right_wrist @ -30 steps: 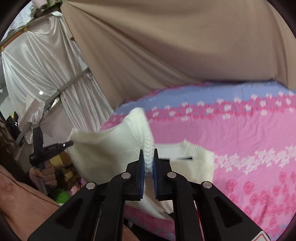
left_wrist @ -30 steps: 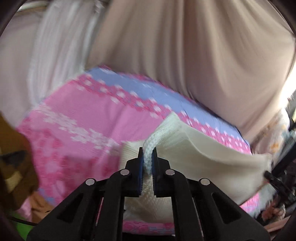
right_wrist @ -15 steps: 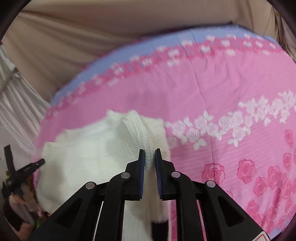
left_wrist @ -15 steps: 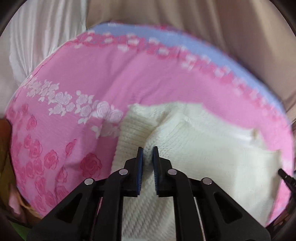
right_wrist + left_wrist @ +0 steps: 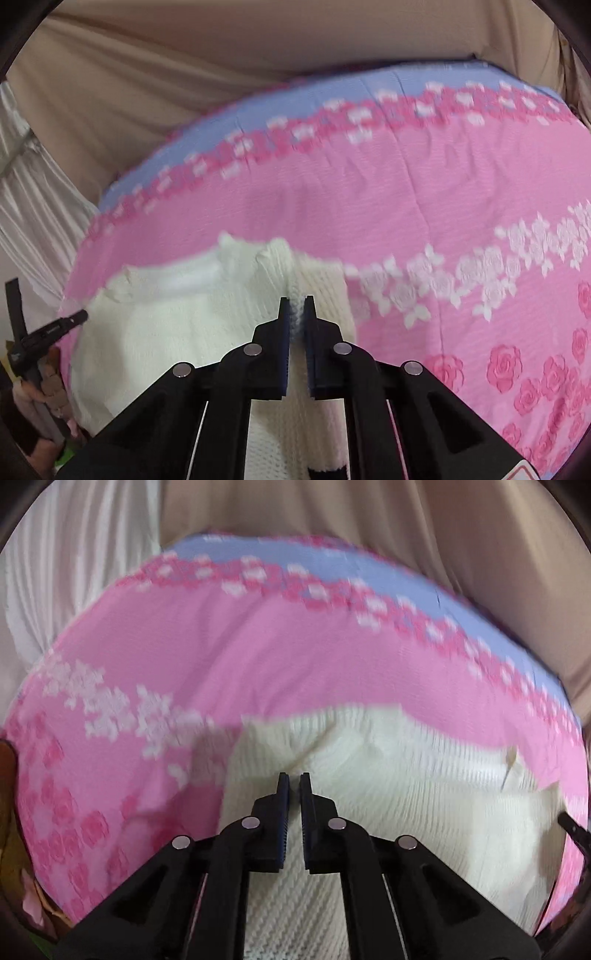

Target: Fold small clothes

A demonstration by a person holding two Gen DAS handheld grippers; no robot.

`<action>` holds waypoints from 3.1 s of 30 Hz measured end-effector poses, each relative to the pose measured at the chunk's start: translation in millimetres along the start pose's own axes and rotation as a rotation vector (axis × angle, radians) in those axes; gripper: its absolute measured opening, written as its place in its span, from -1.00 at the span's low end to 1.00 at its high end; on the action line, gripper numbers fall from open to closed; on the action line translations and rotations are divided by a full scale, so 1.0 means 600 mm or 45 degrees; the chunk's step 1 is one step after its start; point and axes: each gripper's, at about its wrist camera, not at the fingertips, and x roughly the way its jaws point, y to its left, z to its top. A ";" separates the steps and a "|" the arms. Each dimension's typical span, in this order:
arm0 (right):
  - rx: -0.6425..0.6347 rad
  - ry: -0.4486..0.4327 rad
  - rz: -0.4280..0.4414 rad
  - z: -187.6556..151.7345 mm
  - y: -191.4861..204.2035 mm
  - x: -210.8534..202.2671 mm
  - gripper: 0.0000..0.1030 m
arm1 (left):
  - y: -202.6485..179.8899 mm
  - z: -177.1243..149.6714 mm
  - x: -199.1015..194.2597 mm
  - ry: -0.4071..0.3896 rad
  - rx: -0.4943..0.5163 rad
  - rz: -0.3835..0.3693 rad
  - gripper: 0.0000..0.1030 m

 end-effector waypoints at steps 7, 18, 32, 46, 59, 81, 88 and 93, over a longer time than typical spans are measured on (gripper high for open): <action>-0.033 0.086 -0.115 0.003 -0.009 0.048 -0.72 | 0.045 0.025 0.030 0.057 -0.080 0.109 -0.94; -0.074 0.124 -0.050 -0.007 0.022 0.054 -0.09 | -0.007 0.014 0.021 0.106 0.027 -0.119 0.05; 0.003 0.080 -0.071 0.015 0.006 0.048 -0.70 | 0.010 0.046 0.053 0.119 0.000 -0.064 -0.78; -0.501 0.310 0.250 -0.145 0.240 -0.021 -0.64 | 0.112 -0.148 -0.073 0.233 -0.364 -0.149 -0.07; -0.537 0.473 0.078 -0.165 0.283 0.085 -0.72 | 0.122 -0.143 -0.016 0.250 -0.468 -0.256 -0.27; -0.097 0.345 0.251 -0.160 0.047 -0.052 -0.63 | -0.311 -0.118 -0.155 0.281 0.205 -0.843 -0.55; 0.130 0.266 0.199 -0.182 -0.102 -0.157 -0.16 | -0.441 -0.201 -0.064 0.473 0.339 -0.687 -0.33; 0.178 0.242 0.339 -0.154 -0.099 -0.169 0.04 | -0.405 -0.159 -0.171 0.202 0.307 -0.713 -0.03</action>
